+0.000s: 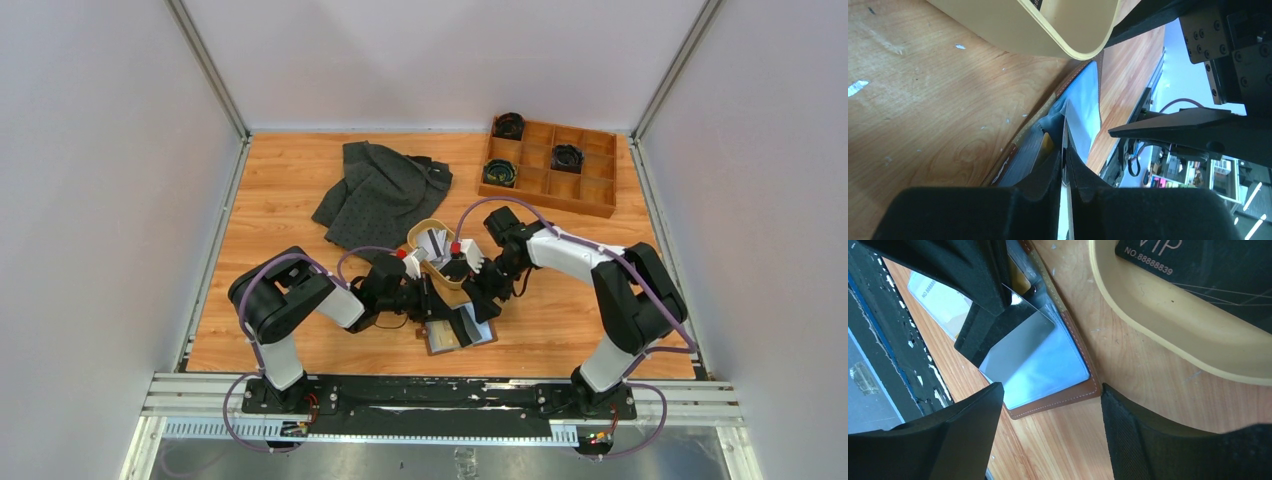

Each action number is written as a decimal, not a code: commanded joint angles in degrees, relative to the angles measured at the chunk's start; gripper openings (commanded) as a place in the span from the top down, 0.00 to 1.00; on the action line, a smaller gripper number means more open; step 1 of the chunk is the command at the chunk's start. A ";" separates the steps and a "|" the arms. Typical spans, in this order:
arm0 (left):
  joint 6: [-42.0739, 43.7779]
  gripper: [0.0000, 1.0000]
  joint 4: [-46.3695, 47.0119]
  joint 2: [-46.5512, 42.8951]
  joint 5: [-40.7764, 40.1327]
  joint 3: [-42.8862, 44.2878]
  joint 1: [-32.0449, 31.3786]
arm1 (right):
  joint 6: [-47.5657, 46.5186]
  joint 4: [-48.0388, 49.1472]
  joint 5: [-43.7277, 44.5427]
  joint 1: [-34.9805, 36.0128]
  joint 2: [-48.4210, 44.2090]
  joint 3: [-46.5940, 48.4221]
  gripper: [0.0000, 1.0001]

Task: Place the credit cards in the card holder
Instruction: Insert the credit card into the card holder.

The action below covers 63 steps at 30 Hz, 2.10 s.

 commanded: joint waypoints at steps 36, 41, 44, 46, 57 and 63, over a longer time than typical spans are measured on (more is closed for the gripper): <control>3.51 0.64 -5.57 3.42 -3.03 -0.60 -0.29 | -28.40 0.85 -12.09 12.19 -21.85 -6.16 0.44; 3.60 0.64 -5.60 3.64 -3.12 -0.95 -0.08 | -32.25 2.06 -9.52 17.51 -13.91 -3.52 0.67; 3.66 0.63 -5.59 3.63 -2.95 -0.95 0.12 | -32.46 2.98 -6.98 19.89 -11.52 -2.74 0.76; 3.70 0.63 -5.56 3.69 -2.86 -0.95 0.22 | -32.59 4.62 -5.65 21.24 -10.80 -3.47 0.79; 4.02 0.63 -5.57 3.95 -2.51 -1.00 0.32 | -30.09 8.19 3.14 24.17 -5.73 -3.10 0.90; 4.04 0.63 -5.59 3.66 -2.59 -1.29 0.33 | -26.24 9.52 9.03 24.28 -4.89 -2.31 0.91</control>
